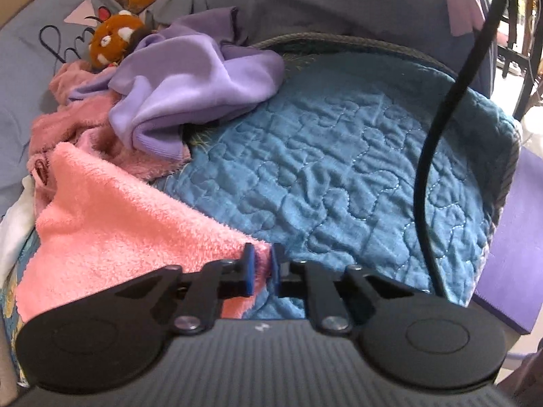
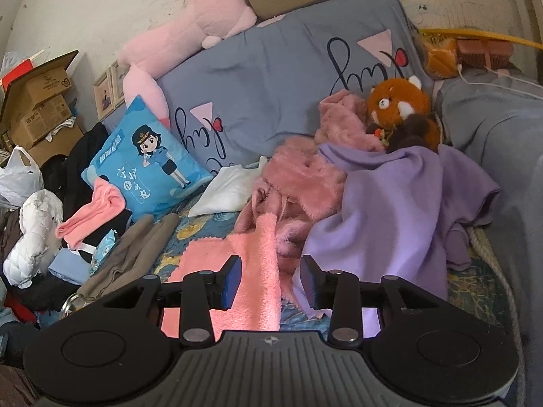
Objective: Fold towel
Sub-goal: 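Lift the blanket corner with the right tool and fold it over lengthwise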
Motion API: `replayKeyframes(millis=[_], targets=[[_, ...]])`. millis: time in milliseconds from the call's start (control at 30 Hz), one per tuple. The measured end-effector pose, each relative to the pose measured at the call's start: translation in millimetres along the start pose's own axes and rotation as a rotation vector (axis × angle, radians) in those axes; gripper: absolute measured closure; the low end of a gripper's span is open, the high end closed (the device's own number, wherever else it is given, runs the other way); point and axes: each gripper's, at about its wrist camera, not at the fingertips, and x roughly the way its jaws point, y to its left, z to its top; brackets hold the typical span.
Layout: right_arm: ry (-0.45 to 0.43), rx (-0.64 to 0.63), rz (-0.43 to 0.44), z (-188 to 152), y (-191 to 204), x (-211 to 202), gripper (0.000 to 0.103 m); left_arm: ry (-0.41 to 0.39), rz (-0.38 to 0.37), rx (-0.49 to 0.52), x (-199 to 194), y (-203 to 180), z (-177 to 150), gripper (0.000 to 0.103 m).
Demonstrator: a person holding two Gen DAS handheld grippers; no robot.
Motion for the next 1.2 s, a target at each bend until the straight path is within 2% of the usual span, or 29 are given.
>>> replayKeyframes(millis=[233, 467, 600, 700, 767, 800, 867, 1067, 1200], targets=[[0.075, 0.007, 0.016, 3, -4, 66, 0.067, -0.042, -0.025, -0.146, -12, 19, -1, 0.1], [0.117, -0.115, 0.003, 30, 7, 144, 0.067, -0.068, -0.024, -0.194, -23, 25, -4, 0.1], [0.125, -0.12, 0.03, 46, 12, 181, 0.067, -0.086, -0.024, -0.236, -29, 32, -6, 0.1], [0.158, -0.094, 0.014, 49, 10, 200, 0.068, -0.097, -0.027, -0.267, -33, 38, -8, 0.1], [0.182, -0.075, 0.001, 51, 9, 212, 0.083, -0.103, -0.031, -0.29, -35, 43, -9, 0.1], [0.193, -0.066, -0.005, 52, 8, 218, 0.101, -0.108, -0.033, -0.301, -36, 45, -10, 0.1], [0.217, -0.047, -0.018, 54, 7, 230, 0.101, -0.121, -0.034, -0.324, -40, 49, -12, 0.1], [0.146, 0.011, -0.01, 70, 18, 211, 0.101, -0.167, -0.023, -0.427, -65, 67, -26, 0.1], [0.138, 0.046, -0.01, 82, 30, 208, 0.101, -0.19, -0.002, -0.518, -89, 84, -42, 0.1]])
